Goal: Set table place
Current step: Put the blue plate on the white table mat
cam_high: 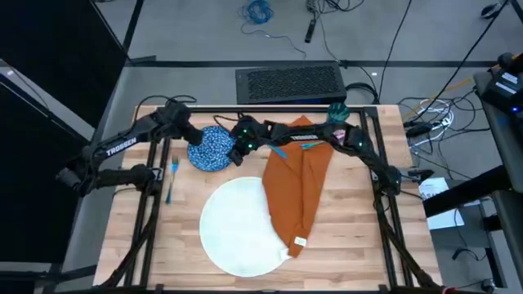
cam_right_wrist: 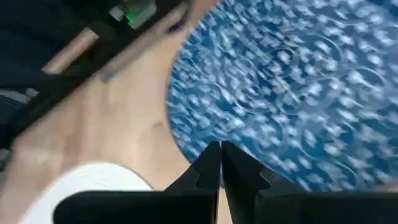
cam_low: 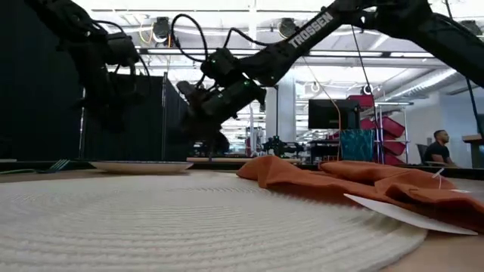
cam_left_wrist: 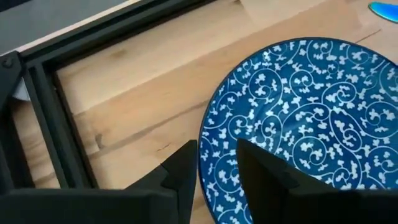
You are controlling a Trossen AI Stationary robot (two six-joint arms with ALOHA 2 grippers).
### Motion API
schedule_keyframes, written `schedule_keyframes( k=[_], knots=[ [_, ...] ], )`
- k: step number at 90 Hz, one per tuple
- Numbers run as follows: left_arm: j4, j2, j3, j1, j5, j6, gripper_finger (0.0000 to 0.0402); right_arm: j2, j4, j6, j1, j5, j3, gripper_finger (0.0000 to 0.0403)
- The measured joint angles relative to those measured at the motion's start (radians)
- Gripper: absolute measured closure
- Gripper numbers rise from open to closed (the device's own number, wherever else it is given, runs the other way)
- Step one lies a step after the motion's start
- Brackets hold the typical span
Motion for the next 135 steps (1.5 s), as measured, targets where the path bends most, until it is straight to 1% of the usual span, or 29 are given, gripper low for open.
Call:
schedule_keyframes(
  k=[30,38,52,64,80,110,130,135],
  knots=[
    [0.0,0.0,0.0,0.0,0.003,0.0,0.0302,0.022,-0.027,-0.029,-0.011,0.086,0.001,0.0403],
    [0.0,0.0,0.0,0.0,0.002,0.001,0.0302,0.022,-0.027,-0.038,-0.011,0.087,0.001,0.0403],
    [0.001,0.002,0.0,0.0,-0.05,0.0,0.0302,0.022,-0.049,-0.053,-0.01,0.103,0.001,0.0403],
    [0.0,0.016,0.0,-0.001,-0.051,0.0,0.0302,0.021,-0.086,-0.072,-0.005,0.117,0.001,0.0403],
    [0.006,0.052,0.0,-0.002,-0.051,0.0,0.0302,0.02,-0.094,-0.079,-0.005,0.117,0.001,0.0403],
    [0.03,0.058,0.0,-0.003,-0.048,0.0,0.0302,0.017,-0.13,-0.107,0.002,0.137,0.003,0.0403],
    [0.03,0.058,0.0,-0.002,-0.016,0.004,0.0302,0.017,-0.149,-0.103,0.003,0.137,0.003,0.0403],
    [0.03,0.058,0.0,-0.002,0.007,0.005,0.0302,0.017,-0.153,-0.103,0.003,0.138,0.003,0.0403]
  ],
)
